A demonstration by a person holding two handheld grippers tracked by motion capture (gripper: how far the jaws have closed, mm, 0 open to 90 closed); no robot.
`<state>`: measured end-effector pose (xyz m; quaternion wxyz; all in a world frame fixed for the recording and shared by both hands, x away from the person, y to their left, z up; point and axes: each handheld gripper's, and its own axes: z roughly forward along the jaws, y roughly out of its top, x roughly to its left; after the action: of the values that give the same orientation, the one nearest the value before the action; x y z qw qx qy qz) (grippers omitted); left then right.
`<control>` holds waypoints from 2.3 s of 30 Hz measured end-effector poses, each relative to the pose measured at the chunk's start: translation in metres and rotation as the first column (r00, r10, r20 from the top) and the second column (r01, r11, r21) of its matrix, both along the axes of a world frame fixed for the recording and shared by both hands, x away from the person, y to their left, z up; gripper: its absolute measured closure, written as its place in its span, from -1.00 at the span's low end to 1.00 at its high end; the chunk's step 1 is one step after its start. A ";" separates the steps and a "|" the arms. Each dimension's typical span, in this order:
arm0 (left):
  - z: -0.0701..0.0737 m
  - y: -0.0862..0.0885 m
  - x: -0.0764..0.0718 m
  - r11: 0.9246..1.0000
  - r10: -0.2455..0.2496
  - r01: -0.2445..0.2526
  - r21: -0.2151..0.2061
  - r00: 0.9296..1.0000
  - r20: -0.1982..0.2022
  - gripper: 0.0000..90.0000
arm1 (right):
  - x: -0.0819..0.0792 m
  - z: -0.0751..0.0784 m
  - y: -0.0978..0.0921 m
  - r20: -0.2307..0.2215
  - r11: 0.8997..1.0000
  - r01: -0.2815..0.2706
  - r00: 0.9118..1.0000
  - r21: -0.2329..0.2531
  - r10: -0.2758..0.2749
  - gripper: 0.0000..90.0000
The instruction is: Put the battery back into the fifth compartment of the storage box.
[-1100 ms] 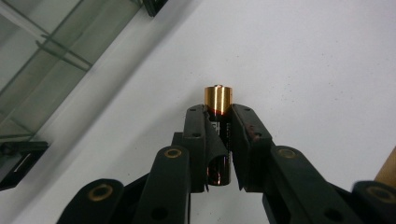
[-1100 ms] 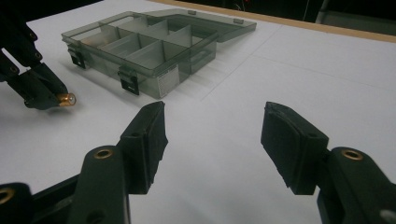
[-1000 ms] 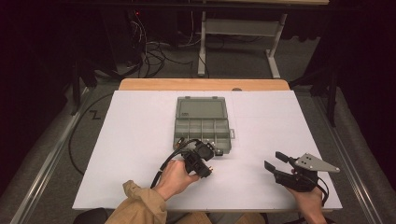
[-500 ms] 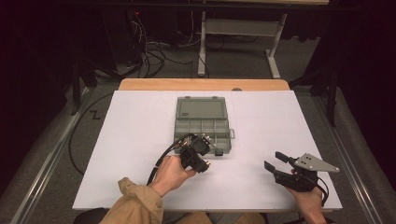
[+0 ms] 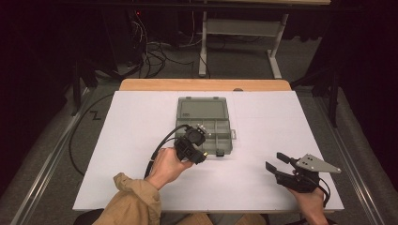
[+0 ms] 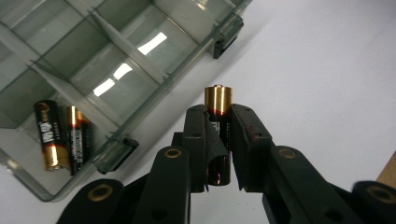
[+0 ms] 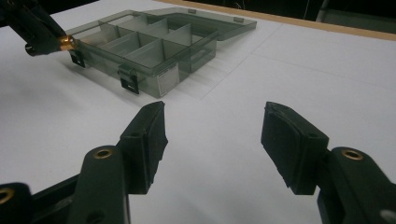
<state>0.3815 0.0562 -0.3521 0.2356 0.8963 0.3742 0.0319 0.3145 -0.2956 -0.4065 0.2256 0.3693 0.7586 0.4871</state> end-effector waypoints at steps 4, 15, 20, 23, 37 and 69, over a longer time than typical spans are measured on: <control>0.002 0.003 0.004 1.000 0.008 -0.008 0.004 1.000 0.001 0.69 | 0.000 0.000 0.000 0.003 1.000 0.001 1.000 0.000 -0.001 -0.07; 0.001 0.010 0.011 0.999 0.038 -0.038 -0.008 0.999 -0.007 0.69 | -0.001 0.001 0.000 0.004 1.000 0.002 1.000 0.001 -0.002 -0.07; 0.001 0.013 0.015 0.999 0.052 -0.052 -0.009 0.999 -0.009 0.69 | 0.000 0.000 0.000 0.003 1.000 0.001 1.000 0.001 -0.001 -0.07; 0.002 0.015 0.017 0.998 0.055 -0.055 -0.004 0.998 -0.007 0.69 | 0.000 0.000 0.000 0.004 1.000 0.001 1.000 0.000 -0.001 -0.07; 0.011 0.027 0.028 0.995 0.102 -0.102 -0.006 0.995 0.007 0.69 | 0.000 0.001 0.000 0.004 1.000 -0.002 1.000 0.001 0.002 -0.07; -0.003 0.045 0.057 0.974 0.213 -0.214 0.078 0.977 0.028 0.69 | 0.001 0.000 0.000 -0.003 1.000 -0.003 1.000 -0.001 0.003 -0.07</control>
<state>0.4386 0.1009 -0.3549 0.1981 0.8594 0.4644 0.0809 0.3150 -0.2955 -0.4070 0.2238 0.3688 0.7599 0.4864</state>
